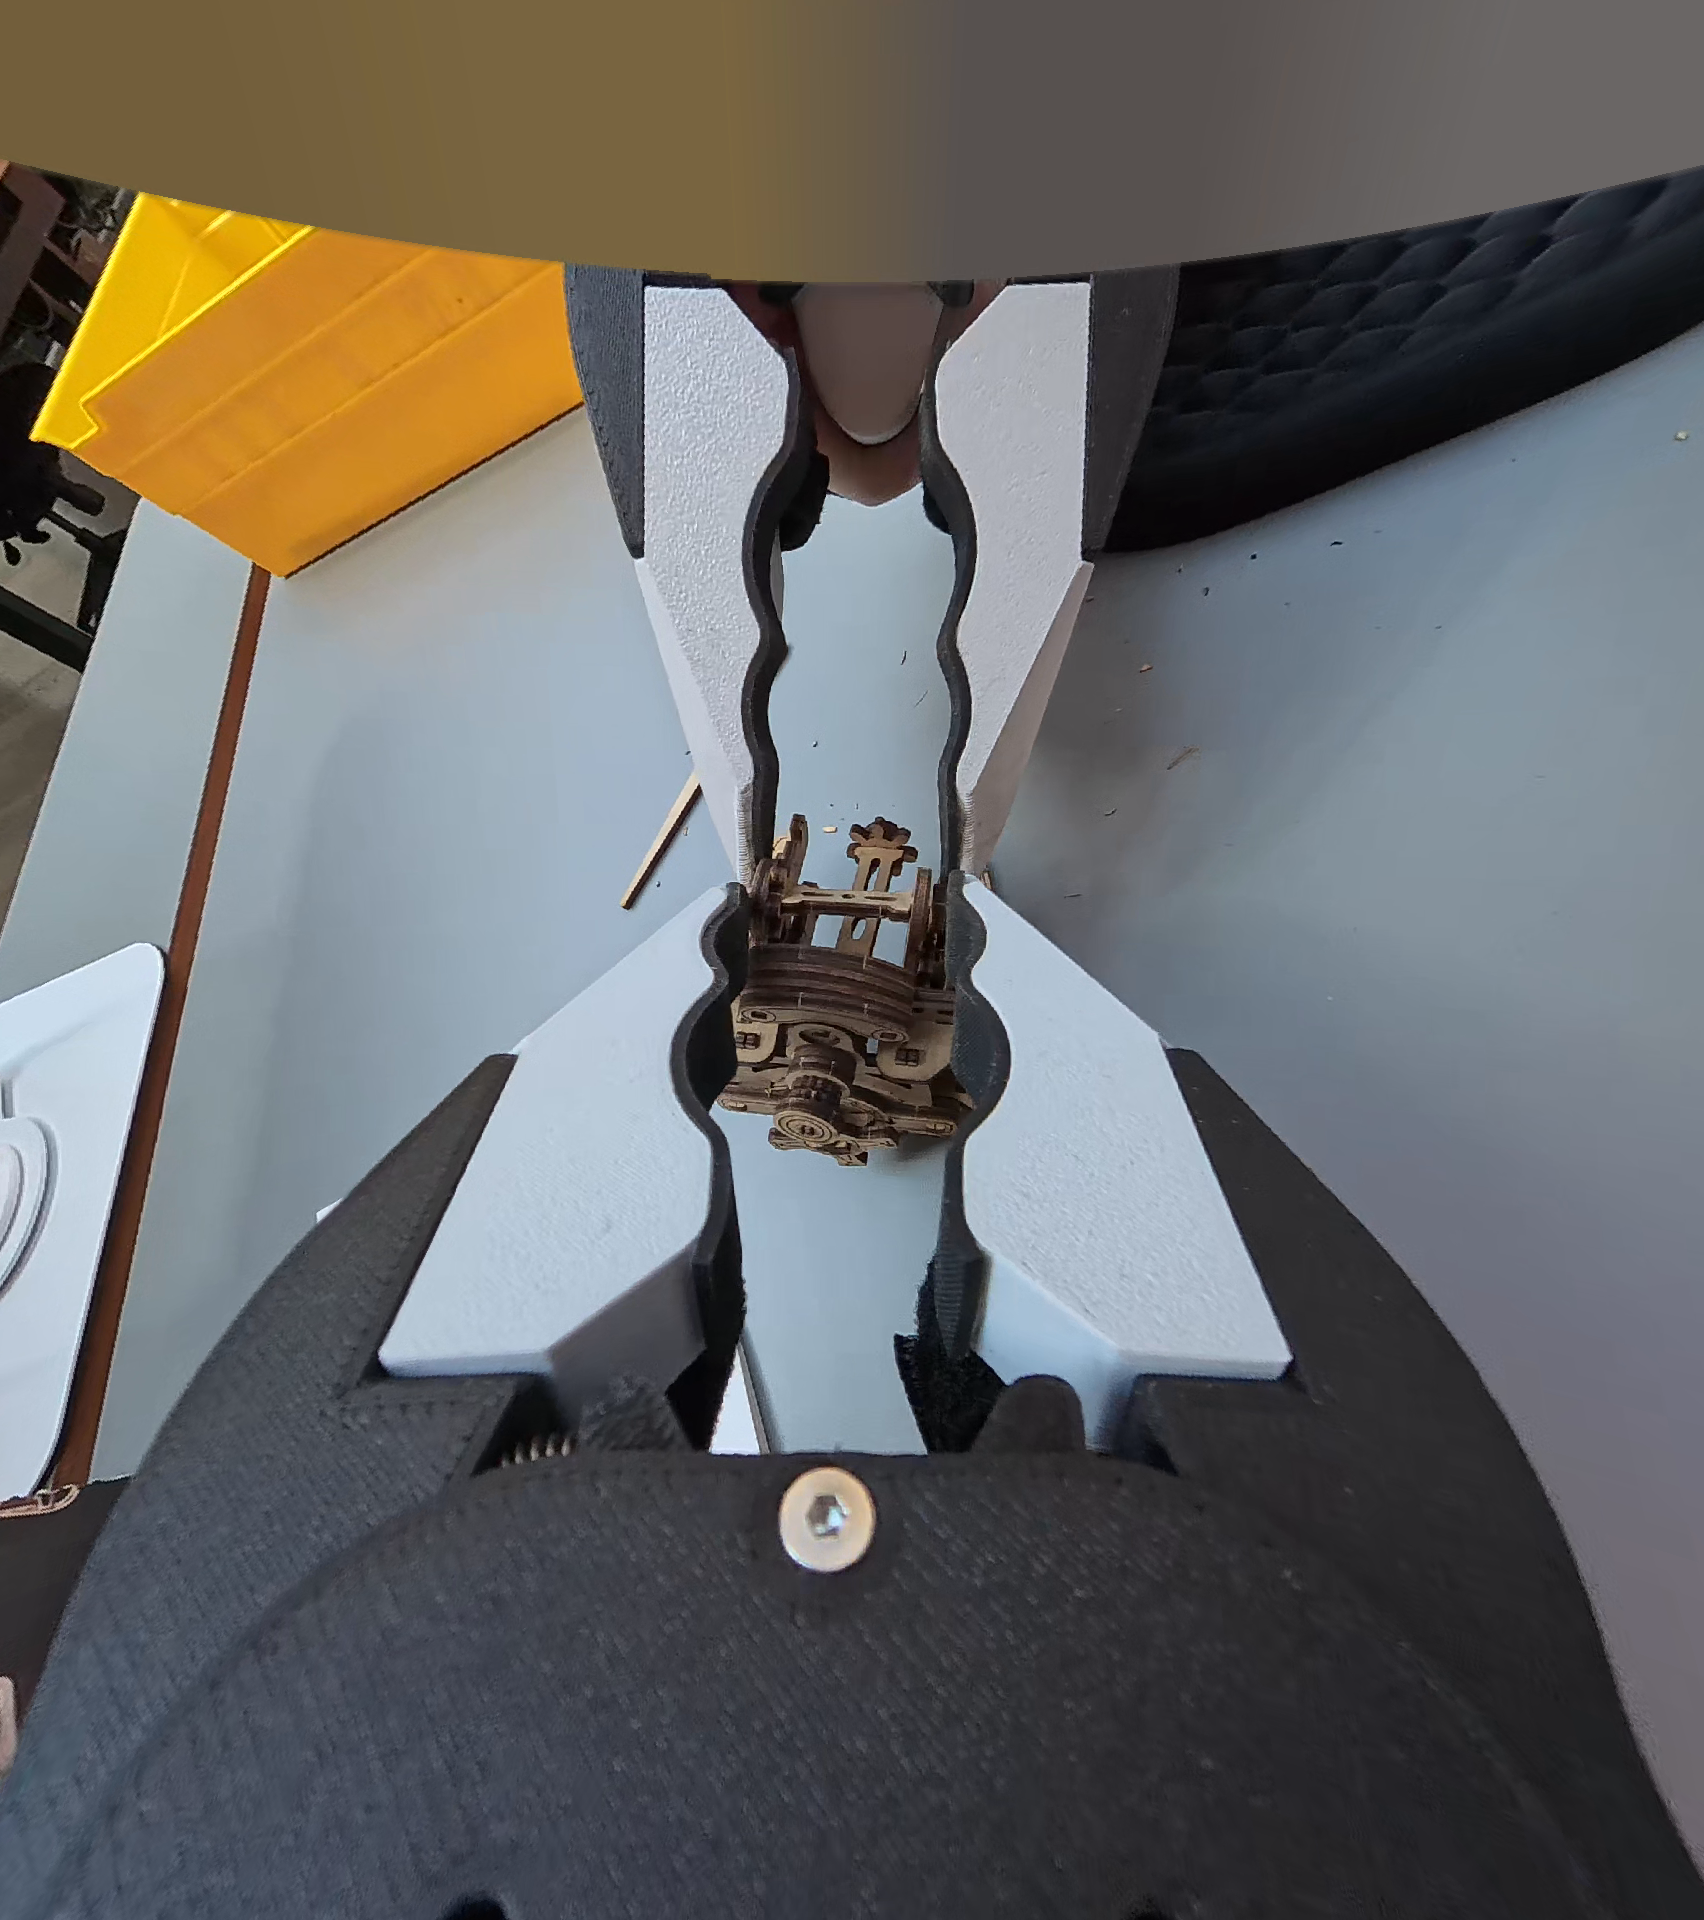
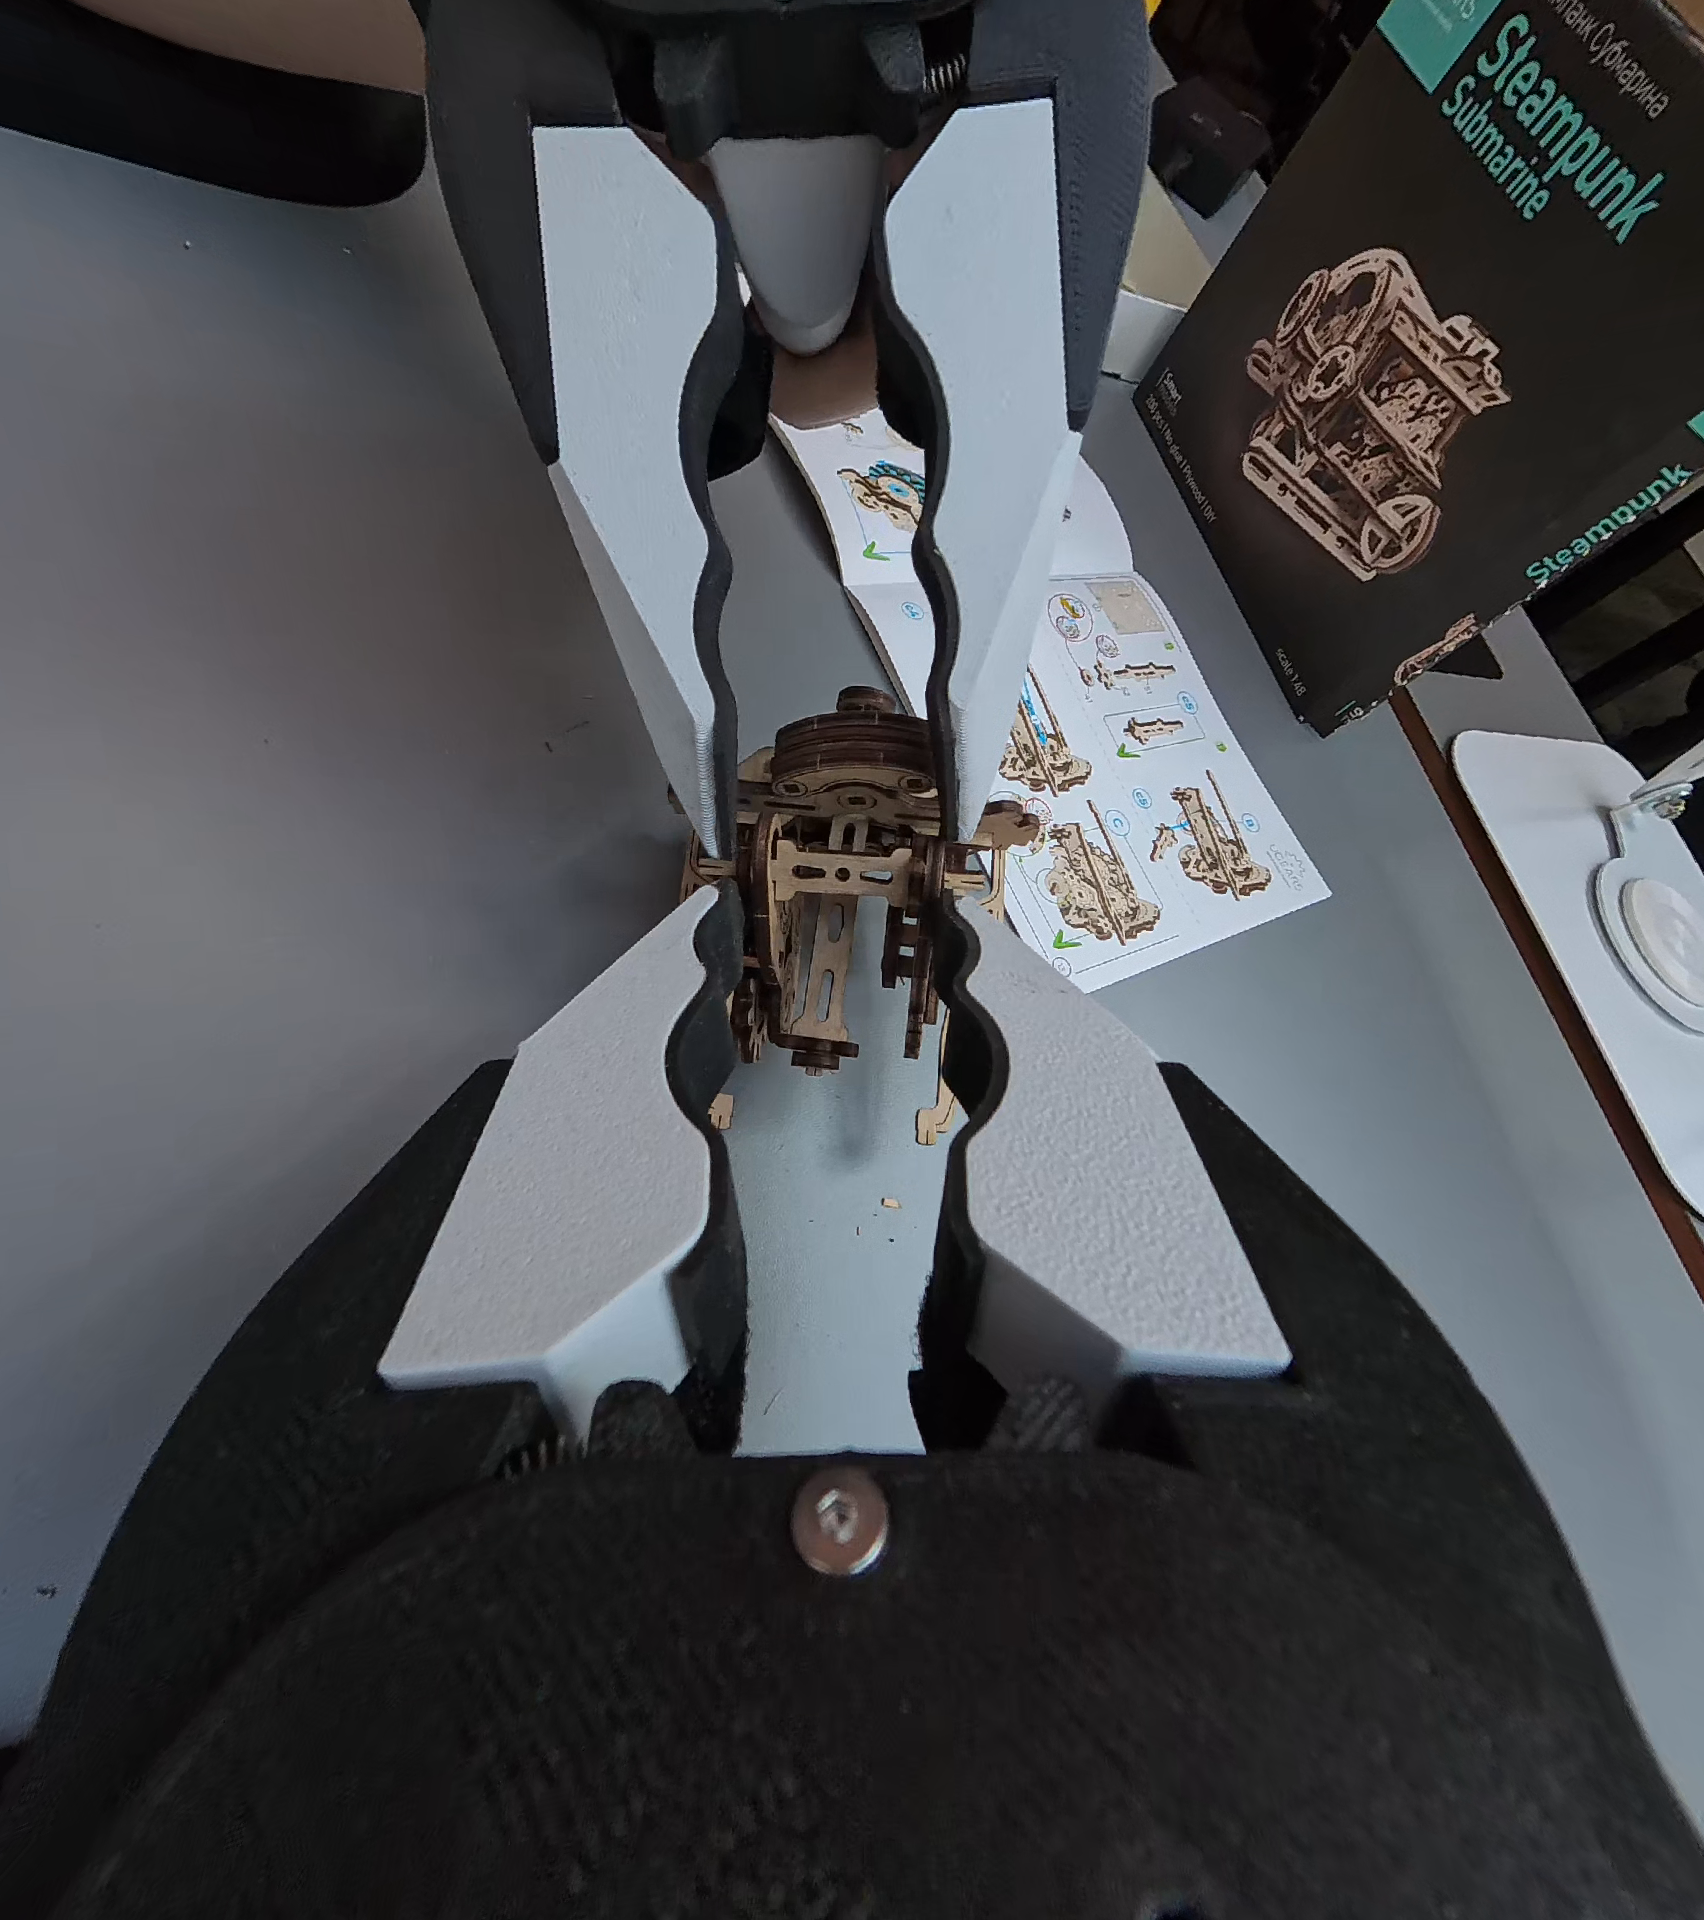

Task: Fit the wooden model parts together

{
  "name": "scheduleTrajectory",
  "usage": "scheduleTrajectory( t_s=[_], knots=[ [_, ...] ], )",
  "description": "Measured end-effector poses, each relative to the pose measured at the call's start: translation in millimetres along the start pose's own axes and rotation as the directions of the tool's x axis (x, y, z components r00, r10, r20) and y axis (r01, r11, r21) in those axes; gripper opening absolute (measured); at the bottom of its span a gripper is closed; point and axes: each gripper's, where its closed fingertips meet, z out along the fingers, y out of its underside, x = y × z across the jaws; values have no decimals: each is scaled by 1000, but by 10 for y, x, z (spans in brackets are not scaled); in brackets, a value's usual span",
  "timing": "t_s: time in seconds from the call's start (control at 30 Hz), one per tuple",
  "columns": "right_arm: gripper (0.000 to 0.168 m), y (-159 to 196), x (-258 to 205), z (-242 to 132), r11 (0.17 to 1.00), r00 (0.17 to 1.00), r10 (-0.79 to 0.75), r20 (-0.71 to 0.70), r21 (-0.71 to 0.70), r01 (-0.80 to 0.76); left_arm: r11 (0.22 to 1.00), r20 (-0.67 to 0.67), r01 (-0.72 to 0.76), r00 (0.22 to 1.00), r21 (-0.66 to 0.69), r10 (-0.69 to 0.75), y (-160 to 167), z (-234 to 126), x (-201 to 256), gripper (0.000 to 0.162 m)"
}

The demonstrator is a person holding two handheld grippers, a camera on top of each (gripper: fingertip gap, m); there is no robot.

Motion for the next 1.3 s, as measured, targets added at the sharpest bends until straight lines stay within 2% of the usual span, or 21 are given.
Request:
scheduleTrajectory(
  t_s=[0.07,0.23,0.53,0.97,1.3],
  knots=[
    [35,-16,-5,-1,1000,1000,16,8,13,-16,1000,21,-13,1000,-8,14,10,17,-14,47],
    [35,-6,3,4,1000,1000,4,-8,1,-4,999,29,-51,998,-12,51,15,30,4,37],
    [34,-17,-2,-4,1000,999,-27,-26,-15,27,995,23,-99,995,-6,99,7,32,14,36],
    [33,-4,25,-14,1000,999,-11,-34,-30,10,996,10,-84,996,-20,84,3,48,-9,35],
    [34,10,34,-5,1000,1000,10,-2,9,-9,990,71,-142,987,-13,143,-3,15,-13,35]
  ],
)
